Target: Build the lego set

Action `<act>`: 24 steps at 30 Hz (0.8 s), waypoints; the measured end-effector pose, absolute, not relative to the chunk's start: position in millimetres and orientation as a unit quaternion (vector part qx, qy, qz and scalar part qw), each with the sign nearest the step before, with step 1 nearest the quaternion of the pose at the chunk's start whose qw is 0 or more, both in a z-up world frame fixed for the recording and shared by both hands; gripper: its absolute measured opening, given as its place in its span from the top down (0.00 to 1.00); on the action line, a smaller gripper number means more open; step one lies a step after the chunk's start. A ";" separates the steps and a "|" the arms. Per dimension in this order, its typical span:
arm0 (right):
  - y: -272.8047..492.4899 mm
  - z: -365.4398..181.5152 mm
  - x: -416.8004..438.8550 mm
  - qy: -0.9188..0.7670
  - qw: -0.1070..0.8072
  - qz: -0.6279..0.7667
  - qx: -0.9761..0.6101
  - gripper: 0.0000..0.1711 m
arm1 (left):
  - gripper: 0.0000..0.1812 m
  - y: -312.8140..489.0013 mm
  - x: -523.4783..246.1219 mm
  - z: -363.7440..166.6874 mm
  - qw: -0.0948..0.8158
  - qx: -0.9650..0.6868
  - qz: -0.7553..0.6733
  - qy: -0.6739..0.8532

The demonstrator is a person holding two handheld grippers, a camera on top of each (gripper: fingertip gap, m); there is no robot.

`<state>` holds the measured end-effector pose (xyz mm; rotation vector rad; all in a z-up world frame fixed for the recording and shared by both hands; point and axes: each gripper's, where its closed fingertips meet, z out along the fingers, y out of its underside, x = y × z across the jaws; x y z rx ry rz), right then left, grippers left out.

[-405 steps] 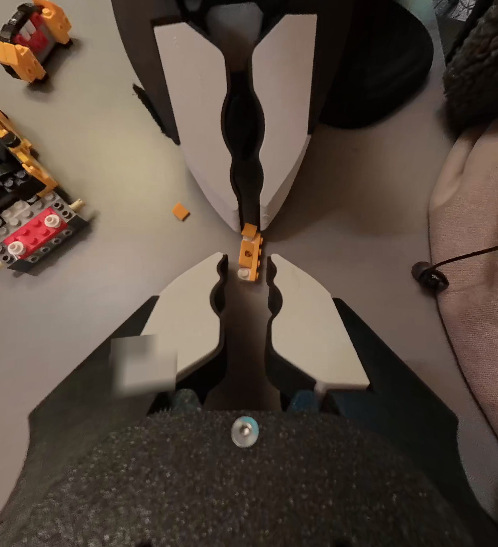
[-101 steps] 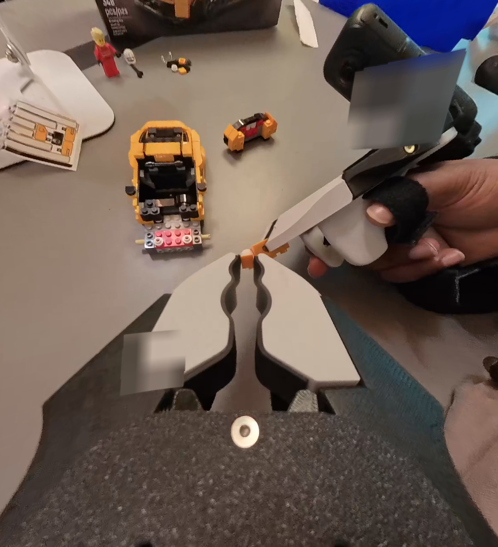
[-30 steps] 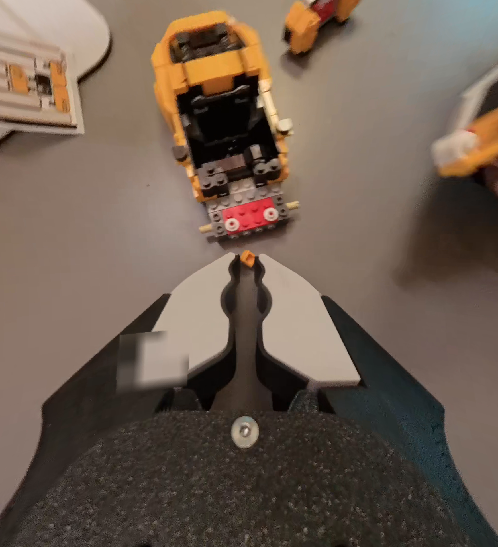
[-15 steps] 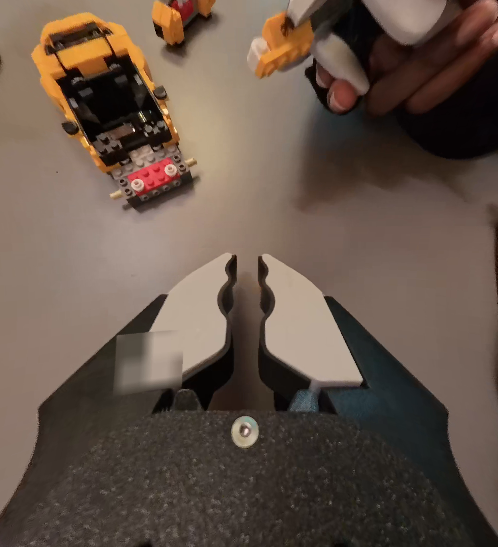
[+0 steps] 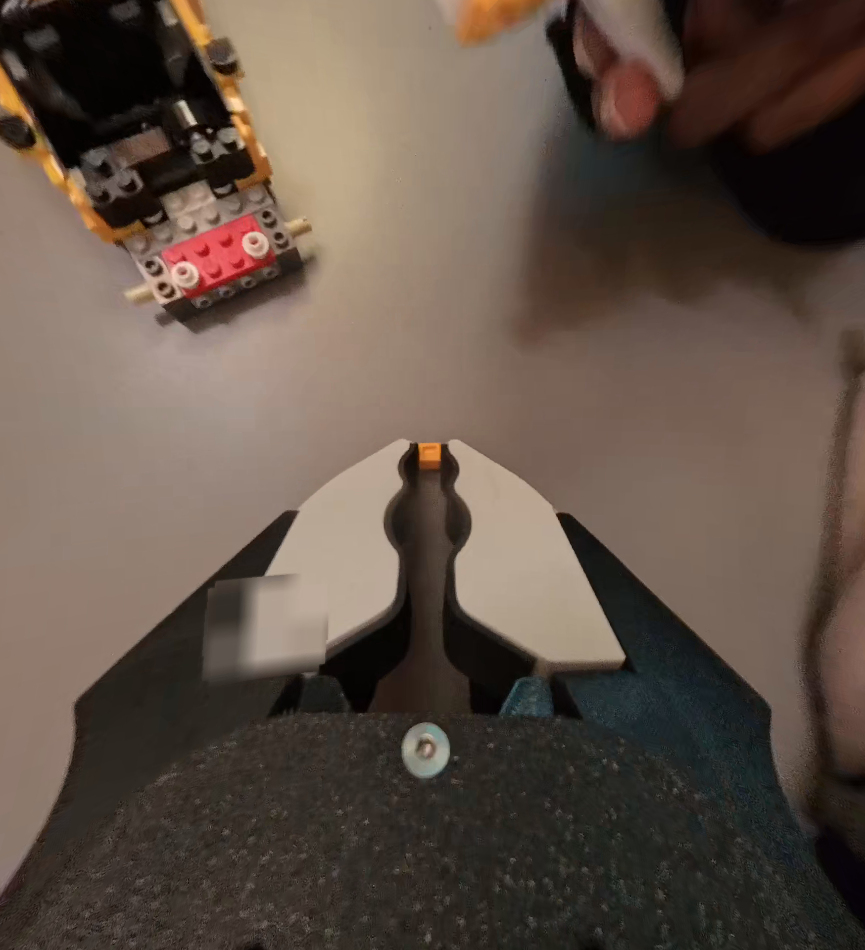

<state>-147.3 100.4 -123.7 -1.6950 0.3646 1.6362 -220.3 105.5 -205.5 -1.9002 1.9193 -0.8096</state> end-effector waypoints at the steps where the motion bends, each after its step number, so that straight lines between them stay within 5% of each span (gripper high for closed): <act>1: 100.3 -123.4 -147.4 0.142 0.370 0.638 -0.660 0.92 | 0.96 102.5 -216.5 -200.9 0.128 -0.691 -0.335 0.628; 3: 99.9 -123.0 -147.5 0.141 0.370 0.639 -0.660 0.92 | 0.95 103.5 -212.8 -195.0 0.049 -0.741 -0.413 0.528; 11: 99.7 -123.1 -148.1 0.139 0.368 0.642 -0.659 0.93 | 0.88 181.7 -226.2 -201.6 0.184 -0.795 -0.292 0.499; 24: 99.3 -122.9 -149.1 0.136 0.366 0.644 -0.658 0.92 | 0.91 190.9 -229.4 -204.4 0.238 -0.741 -0.205 0.593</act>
